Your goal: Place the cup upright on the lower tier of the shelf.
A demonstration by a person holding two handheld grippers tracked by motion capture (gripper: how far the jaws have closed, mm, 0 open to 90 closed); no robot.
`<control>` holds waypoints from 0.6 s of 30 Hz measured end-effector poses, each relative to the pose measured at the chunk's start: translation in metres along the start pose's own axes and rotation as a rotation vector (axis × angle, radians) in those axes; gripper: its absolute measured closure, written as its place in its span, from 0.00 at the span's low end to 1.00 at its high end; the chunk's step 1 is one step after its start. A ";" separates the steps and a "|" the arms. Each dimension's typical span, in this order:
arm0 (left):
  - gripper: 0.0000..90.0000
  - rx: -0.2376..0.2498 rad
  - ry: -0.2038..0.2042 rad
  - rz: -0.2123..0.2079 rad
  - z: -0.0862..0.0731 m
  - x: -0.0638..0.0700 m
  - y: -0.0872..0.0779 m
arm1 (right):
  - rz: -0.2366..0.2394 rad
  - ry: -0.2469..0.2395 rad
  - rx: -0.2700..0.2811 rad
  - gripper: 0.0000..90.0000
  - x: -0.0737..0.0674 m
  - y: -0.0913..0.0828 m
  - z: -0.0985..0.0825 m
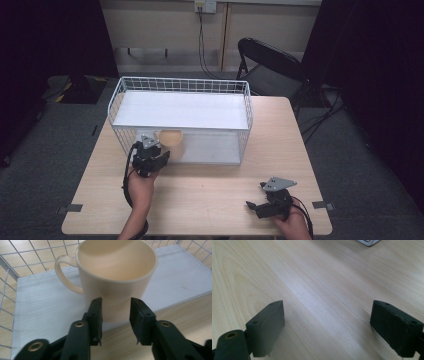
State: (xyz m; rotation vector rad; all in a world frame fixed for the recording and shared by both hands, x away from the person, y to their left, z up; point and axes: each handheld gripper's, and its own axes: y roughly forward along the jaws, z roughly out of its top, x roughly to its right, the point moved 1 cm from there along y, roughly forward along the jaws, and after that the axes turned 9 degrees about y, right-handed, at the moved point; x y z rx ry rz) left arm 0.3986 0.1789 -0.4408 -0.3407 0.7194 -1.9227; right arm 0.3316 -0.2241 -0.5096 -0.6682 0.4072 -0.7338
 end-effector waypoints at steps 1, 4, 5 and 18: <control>0.67 0.000 0.000 0.000 0.000 0.000 0.000 | 0.000 0.000 0.000 0.13 0.000 0.000 0.000; 0.61 0.004 0.003 0.002 -0.001 0.000 -0.002 | -0.001 0.001 0.002 0.13 0.000 0.000 0.000; 0.57 0.004 0.006 0.001 -0.001 -0.001 -0.002 | 0.000 0.000 0.000 0.13 0.000 0.000 0.000; 0.29 0.019 0.023 -0.029 -0.005 -0.003 -0.007 | -0.001 0.001 0.002 0.13 0.000 0.000 0.000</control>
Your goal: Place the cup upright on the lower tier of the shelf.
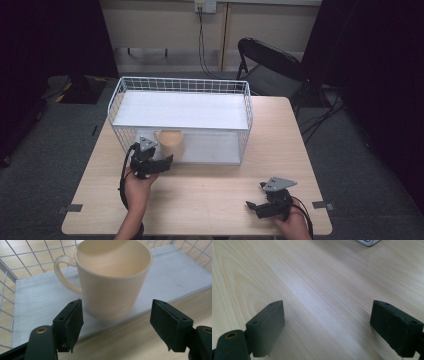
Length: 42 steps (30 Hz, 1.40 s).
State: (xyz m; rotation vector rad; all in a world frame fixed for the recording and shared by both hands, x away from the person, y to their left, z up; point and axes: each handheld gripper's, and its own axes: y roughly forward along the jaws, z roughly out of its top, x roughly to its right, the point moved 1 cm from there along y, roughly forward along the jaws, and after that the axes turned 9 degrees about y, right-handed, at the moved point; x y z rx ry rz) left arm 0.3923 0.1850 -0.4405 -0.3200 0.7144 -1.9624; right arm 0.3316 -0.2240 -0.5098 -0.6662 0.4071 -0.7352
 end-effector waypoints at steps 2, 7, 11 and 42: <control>0.28 0.015 -0.006 -0.012 -0.002 0.000 -0.003 | 0.000 -0.001 0.000 0.13 0.000 0.000 0.000; 0.27 0.012 0.007 -0.004 -0.008 -0.003 -0.010 | 0.000 -0.001 0.000 0.13 0.000 0.000 0.000; 0.27 0.021 0.003 0.002 -0.011 -0.009 -0.018 | 0.000 -0.001 0.000 0.13 0.000 0.000 0.000; 0.18 0.024 0.022 -0.030 -0.047 -0.035 -0.041 | 0.000 0.000 0.000 0.13 0.000 0.000 0.000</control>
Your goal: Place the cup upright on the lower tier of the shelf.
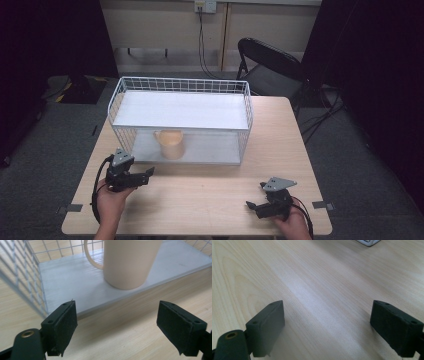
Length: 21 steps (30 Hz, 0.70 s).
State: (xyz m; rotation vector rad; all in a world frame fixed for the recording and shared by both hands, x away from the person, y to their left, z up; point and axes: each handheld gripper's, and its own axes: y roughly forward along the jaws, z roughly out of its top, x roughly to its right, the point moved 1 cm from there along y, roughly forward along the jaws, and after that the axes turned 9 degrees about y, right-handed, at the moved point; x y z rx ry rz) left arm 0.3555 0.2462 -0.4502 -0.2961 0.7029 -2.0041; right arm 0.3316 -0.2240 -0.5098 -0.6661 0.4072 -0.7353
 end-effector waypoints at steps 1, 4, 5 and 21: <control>0.18 0.000 -0.002 -0.001 -0.001 -0.001 -0.001 | 0.001 -0.001 -0.002 0.13 0.000 0.000 0.000; 0.17 -0.005 0.004 -0.010 -0.007 -0.002 -0.002 | 0.000 0.000 0.000 0.13 0.000 0.000 0.000; 0.17 -0.008 0.006 -0.012 -0.009 -0.003 -0.003 | 0.000 0.000 0.000 0.13 0.000 0.000 0.000; 0.17 0.005 0.023 -0.051 -0.030 -0.008 -0.002 | 0.001 -0.001 -0.002 0.13 0.000 0.000 0.000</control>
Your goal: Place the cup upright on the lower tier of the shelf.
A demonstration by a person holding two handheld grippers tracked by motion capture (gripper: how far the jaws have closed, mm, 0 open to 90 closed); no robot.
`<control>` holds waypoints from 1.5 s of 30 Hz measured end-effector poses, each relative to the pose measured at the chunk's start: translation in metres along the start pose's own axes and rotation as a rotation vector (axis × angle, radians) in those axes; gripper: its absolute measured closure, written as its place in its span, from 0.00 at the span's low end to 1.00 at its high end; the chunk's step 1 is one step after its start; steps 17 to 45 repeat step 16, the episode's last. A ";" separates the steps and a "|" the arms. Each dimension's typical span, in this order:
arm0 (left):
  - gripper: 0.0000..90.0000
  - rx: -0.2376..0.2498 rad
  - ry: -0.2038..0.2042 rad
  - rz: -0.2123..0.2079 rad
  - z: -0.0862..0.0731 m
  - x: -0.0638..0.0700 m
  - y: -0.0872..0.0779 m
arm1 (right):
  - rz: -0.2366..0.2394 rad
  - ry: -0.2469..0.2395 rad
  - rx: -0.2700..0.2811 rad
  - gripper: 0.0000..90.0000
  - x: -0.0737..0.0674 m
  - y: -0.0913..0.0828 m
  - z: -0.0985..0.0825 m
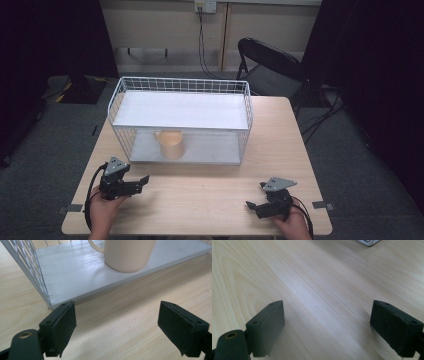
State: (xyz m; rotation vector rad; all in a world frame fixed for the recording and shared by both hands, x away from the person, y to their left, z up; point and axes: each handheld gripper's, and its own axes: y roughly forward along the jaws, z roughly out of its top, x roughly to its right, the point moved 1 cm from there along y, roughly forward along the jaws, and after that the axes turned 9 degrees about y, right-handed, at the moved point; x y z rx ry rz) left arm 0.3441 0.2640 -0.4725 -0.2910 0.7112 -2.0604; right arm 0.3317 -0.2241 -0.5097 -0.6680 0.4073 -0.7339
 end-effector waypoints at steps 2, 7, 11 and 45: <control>0.17 -0.006 -0.006 -0.005 -0.002 0.000 0.001 | -0.001 0.000 0.002 0.13 0.000 0.000 0.000; 0.17 -0.041 -0.002 -0.001 -0.010 -0.003 0.002 | 0.000 0.000 0.000 0.13 0.000 0.000 0.000; 0.17 -0.049 0.002 0.004 -0.012 -0.004 0.000 | 0.000 0.000 0.000 0.13 0.000 0.000 0.000; 0.17 -0.038 -0.004 0.002 -0.010 -0.005 -0.003 | 0.000 0.000 0.000 0.13 0.000 0.000 0.000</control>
